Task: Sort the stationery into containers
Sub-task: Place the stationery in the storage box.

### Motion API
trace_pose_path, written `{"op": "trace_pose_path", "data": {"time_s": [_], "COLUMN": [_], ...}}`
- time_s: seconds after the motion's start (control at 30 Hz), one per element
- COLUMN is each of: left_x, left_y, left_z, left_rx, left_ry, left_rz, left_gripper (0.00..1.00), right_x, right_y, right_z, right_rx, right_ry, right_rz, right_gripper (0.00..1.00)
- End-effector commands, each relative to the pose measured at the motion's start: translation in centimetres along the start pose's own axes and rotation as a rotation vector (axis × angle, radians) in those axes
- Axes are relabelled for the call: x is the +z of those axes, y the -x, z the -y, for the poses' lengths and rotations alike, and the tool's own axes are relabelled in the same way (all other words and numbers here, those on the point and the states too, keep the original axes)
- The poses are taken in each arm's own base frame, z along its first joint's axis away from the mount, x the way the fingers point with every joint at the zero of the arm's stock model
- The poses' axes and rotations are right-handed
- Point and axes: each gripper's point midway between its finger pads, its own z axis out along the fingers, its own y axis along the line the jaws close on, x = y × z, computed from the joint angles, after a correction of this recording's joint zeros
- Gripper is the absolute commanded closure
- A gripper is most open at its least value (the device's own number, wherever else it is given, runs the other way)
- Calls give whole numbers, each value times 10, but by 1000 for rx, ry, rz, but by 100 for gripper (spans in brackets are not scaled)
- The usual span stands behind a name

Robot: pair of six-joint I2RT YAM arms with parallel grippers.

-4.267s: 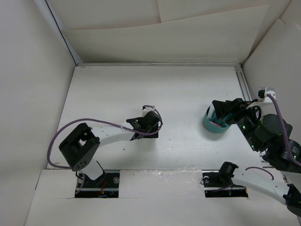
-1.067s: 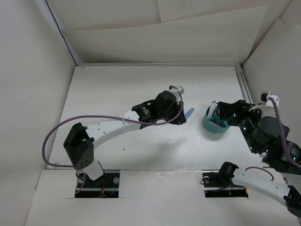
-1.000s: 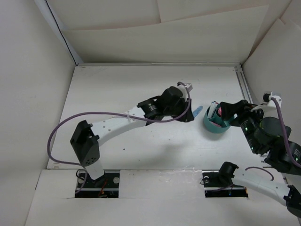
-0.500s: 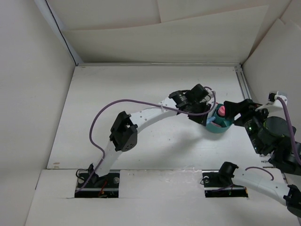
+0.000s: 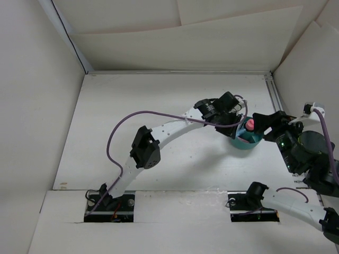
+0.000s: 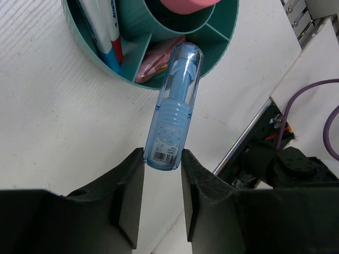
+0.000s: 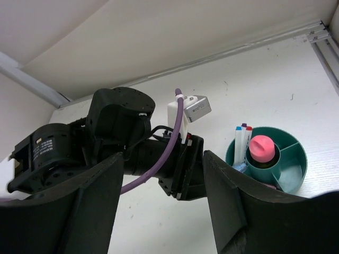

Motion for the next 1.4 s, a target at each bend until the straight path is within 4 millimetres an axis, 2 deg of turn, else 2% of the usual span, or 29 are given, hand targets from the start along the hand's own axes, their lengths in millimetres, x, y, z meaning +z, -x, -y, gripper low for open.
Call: {"op": "trace_pose_path", "data": {"time_s": [0.0, 0.07, 0.13, 0.17, 0.2, 0.23, 0.27, 0.3, 0.33, 0.37, 0.4, 0.43, 0.47, 0.5, 0.53, 0.57, 0.6, 0.63, 0.67, 0.7, 0.73, 0.77, 0.8, 0.83, 0.93, 0.97, 1.13, 1.27, 1.37], "left_x": [-8, -6, -13, -10, -23, -28, -24, -30, -55, -64, -60, -92, -104, -96, -103, -132, -124, -130, -148, -156, -153, -157, -167, -166, -171, -172, -180, -186, -188], "left_y": [8, 4, 12, 5, 10, 17, 5, 5, 21, 23, 7, 15, 27, 6, 4, 14, -5, -7, -5, -2, -12, -13, -15, -17, -17, -19, -20, -19, -20], "left_z": [9, 6, 12, 9, 16, 21, 14, 15, 30, 32, 21, 34, 43, 29, 31, 50, 40, 39, 46, 53, 54, 59, 74, 72, 80, 78, 78, 74, 72], "left_rx": [26, 23, 34, 31, 40, 52, 37, 33, 59, 55, 29, 37, 47, 25, 16, 22, 3, -6, -3, 1, 4, 10, 31, 35, 54, 54, 56, 66, 63], "left_ry": [-16, -11, -28, -31, -46, -65, -55, -57, -99, -105, -83, -123, -163, -148, -170, -242, -237, -251, -285, -307, -307, -319, -361, -343, -356, -357, -370, -353, -350], "left_rz": [18, 6, 43, 27, 59, 99, 78, 100, 187, 220, 206, 281, 373, 356, 389, 487, 471, 503, 554, 604, 600, 617, 642, 661, 691, 694, 728, 756, 773], "left_gripper": [86, 86, 87, 87, 89, 91, 91, 92, 92, 94, 95, 95, 95, 95, 95, 95, 95, 95, 94, 94, 94, 94, 94, 94, 94, 94, 94, 93, 93], "right_x": [-4, -2, -3, -5, -8, -11, -13, -15, -19, -19, -18, -18, -16, -15, -14, -12, -9, -8, -6, -4, -3, -2, -1, 1, 4, 3, 5, 8, 11], "right_y": [9, 1, -4, -3, -1, -2, 0, 0, 4, 3, 3, 3, 2, -4, -6, -10, -20, -25, -31, -36, -40, -46, -48, -53, -57, -52, -51, -64, -73], "right_z": [6, 12, 27, 34, 40, 46, 48, 48, 48, 42, 37, 33, 24, 16, 9, 4, -4, -8, -12, -22, -27, -31, -36, -44, -51, -56, -54, -43, -42], "right_rx": [18, 13, 15, 28, 59, 57, 66, 75, 93, 103, 114, 111, 118, 102, 105, 96, 93, 91, 90, 95, 98, 95, 97, 98, 99, 114, 131, 112, 109], "right_ry": [-16, -51, -118, -142, -161, -176, -173, -162, -144, -113, -90, -67, -44, -5, 17, 31, 60, 77, 93, 130, 151, 168, 181, 207, 217, 236, 210, 150, 141], "right_rz": [20, 12, 15, 25, 37, 37, 42, 43, 47, 34, 30, 21, 13, -19, -31, -49, -72, -86, -97, -116, -126, -140, -148, -163, -182, -173, -170, -199, -211], "right_gripper": [34, 34, 34, 37, 41, 43, 43, 43, 43, 43, 43, 43, 43, 43, 43, 43, 41, 36, 29, 20, 16, 13, 10, 10, 8, 10, 22, 22, 22]}}
